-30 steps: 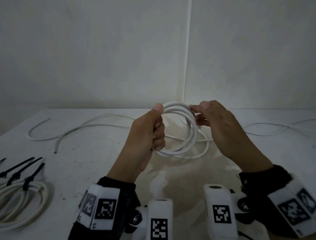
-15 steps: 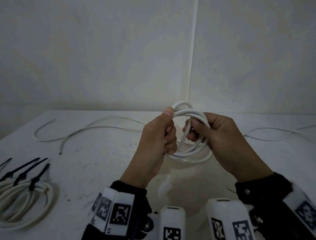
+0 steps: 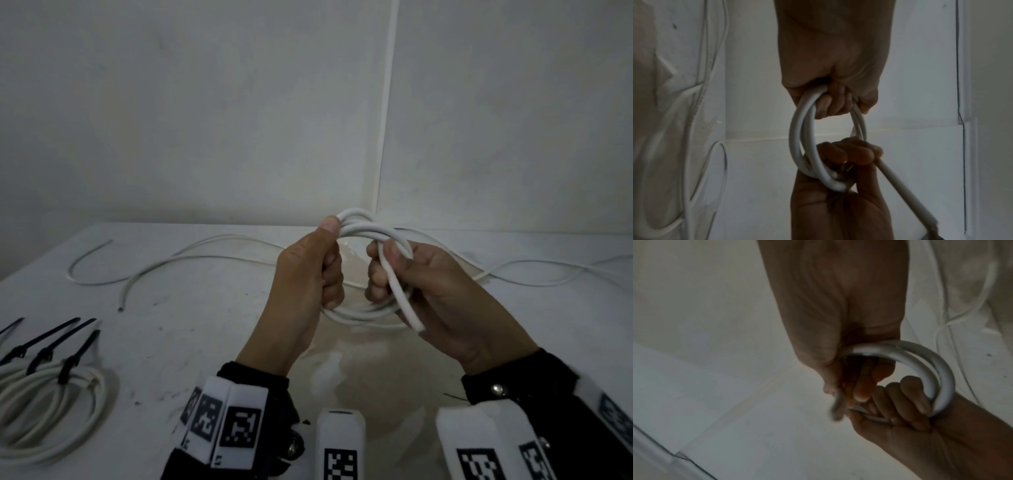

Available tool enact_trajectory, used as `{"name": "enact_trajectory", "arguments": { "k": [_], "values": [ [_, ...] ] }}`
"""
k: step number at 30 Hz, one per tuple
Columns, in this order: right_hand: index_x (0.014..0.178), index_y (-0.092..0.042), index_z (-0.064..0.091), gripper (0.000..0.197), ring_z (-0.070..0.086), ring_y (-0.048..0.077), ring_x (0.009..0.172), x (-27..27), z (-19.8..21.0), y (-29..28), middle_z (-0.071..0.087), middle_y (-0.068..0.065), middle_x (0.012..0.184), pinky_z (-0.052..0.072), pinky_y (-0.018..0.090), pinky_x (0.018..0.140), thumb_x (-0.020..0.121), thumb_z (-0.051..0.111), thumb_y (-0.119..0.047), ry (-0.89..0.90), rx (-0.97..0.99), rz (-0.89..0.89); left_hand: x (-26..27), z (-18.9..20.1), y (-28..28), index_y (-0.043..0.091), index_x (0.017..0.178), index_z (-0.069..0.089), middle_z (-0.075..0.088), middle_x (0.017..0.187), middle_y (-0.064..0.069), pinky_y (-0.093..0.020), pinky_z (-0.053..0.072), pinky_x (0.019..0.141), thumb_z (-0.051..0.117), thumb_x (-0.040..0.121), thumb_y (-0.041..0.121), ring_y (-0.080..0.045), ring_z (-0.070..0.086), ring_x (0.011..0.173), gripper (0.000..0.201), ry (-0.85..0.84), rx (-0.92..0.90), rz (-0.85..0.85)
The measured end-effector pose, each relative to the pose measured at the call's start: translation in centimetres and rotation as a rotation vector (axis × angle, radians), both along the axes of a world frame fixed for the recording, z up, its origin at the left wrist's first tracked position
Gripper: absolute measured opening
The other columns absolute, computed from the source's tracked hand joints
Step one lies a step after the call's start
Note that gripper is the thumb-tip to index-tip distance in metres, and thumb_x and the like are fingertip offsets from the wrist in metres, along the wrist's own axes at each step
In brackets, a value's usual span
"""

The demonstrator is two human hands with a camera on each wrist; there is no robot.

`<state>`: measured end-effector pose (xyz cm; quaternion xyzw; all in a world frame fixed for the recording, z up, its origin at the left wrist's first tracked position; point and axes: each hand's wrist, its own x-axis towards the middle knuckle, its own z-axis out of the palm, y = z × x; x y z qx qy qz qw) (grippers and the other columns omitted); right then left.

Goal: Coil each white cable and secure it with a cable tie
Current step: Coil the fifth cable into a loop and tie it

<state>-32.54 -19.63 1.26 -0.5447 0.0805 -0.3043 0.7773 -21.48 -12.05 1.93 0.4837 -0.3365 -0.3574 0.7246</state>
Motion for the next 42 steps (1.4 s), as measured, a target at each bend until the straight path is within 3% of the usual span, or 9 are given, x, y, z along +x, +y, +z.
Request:
{"name": "enact_trajectory", "arguments": {
  "k": [4,8,10,15,18,20,27,36,42],
  "values": [
    [0.084,-0.012,0.070,0.022,0.054,0.013,0.059,-0.4,0.1,-0.4,0.054,0.001,0.059,0.049,0.021,0.061,0.065,0.079,-0.018,0.033,-0.003,0.056,0.5,-0.1,0.0,0.016,0.056,0.029,0.022,0.040,0.008,-0.016,0.019,0.035,0.041,0.094,0.030,-0.005,0.017,0.034,0.042,-0.007,0.019,0.028],
    [0.096,-0.020,0.064,0.021,0.060,0.038,0.082,-0.9,0.3,-0.5,0.058,0.016,0.074,0.050,0.029,0.070,0.081,0.065,-0.005,0.263,-0.403,-0.179,0.3,-0.1,-0.2,0.016,0.056,0.029,0.023,0.039,0.008,-0.016,0.019,0.035,0.041,0.095,0.030,-0.006,0.017,0.033,0.043,0.002,0.034,0.061],
    [0.097,-0.024,0.063,0.021,0.065,0.029,0.085,-0.9,0.5,-0.5,0.062,0.012,0.078,0.051,0.024,0.062,0.084,0.060,-0.008,0.273,-0.478,-0.234,0.1,-0.1,-0.2,0.015,0.057,0.029,0.023,0.039,0.008,-0.016,0.019,0.035,0.041,0.095,0.030,-0.006,0.017,0.034,0.042,0.007,0.025,0.073],
    [0.099,-0.030,0.056,0.016,0.060,0.000,0.062,-0.5,0.6,0.1,0.060,-0.005,0.065,0.047,0.011,0.062,0.089,0.050,-0.019,0.192,-0.590,-0.321,-0.2,0.1,-0.1,0.015,0.058,0.034,0.023,0.041,0.007,-0.019,0.021,0.038,0.040,0.095,0.034,-0.006,0.018,0.035,0.041,0.033,0.004,0.084],
    [0.102,-0.036,0.050,0.022,0.060,0.008,0.064,-0.3,0.4,0.6,0.054,-0.009,0.065,0.052,0.020,0.064,0.080,0.053,-0.036,0.214,-0.729,-0.347,0.1,0.2,0.0,0.015,0.058,0.034,0.023,0.041,0.007,-0.018,0.023,0.038,0.039,0.095,0.035,-0.006,0.020,0.034,0.043,0.027,0.035,0.082],
    [0.106,-0.033,0.049,0.023,0.063,0.013,0.069,-0.3,0.4,0.5,0.053,-0.007,0.069,0.056,0.030,0.070,0.085,0.057,-0.026,0.255,-0.797,-0.355,0.3,0.2,0.0,0.015,0.058,0.035,0.024,0.040,0.007,-0.018,0.024,0.038,0.040,0.095,0.035,-0.006,0.020,0.034,0.043,0.018,0.048,0.082],
    [0.110,-0.022,0.050,0.025,0.067,0.009,0.080,-0.9,0.8,-0.1,0.059,-0.001,0.095,0.056,0.021,0.071,0.092,0.047,-0.005,0.248,-0.801,-0.293,0.2,0.4,0.2,0.015,0.058,0.039,0.026,0.039,0.008,-0.017,0.028,0.038,0.041,0.094,0.034,-0.005,0.022,0.032,0.040,0.081,0.035,0.011],
    [0.100,-0.035,0.050,0.033,0.056,0.007,0.060,-1.0,0.7,-0.5,0.055,0.002,0.069,0.045,0.011,0.058,0.094,0.042,-0.003,0.255,-0.826,-0.334,1.3,0.1,-0.2,0.010,0.061,0.047,0.034,0.038,0.005,-0.020,0.042,0.043,0.036,0.094,0.031,-0.008,0.036,0.034,0.041,0.114,0.099,-0.162],
    [0.100,-0.033,0.053,0.033,0.049,0.005,0.053,-1.5,0.7,-1.0,0.049,-0.005,0.058,0.041,0.011,0.052,0.094,0.041,-0.003,0.317,-0.863,-0.359,1.8,-0.5,0.3,0.002,0.074,0.060,0.049,0.048,-0.002,-0.027,0.052,0.060,0.035,0.092,0.021,-0.014,0.053,0.047,0.036,0.139,0.130,-0.269]
  ]
}}
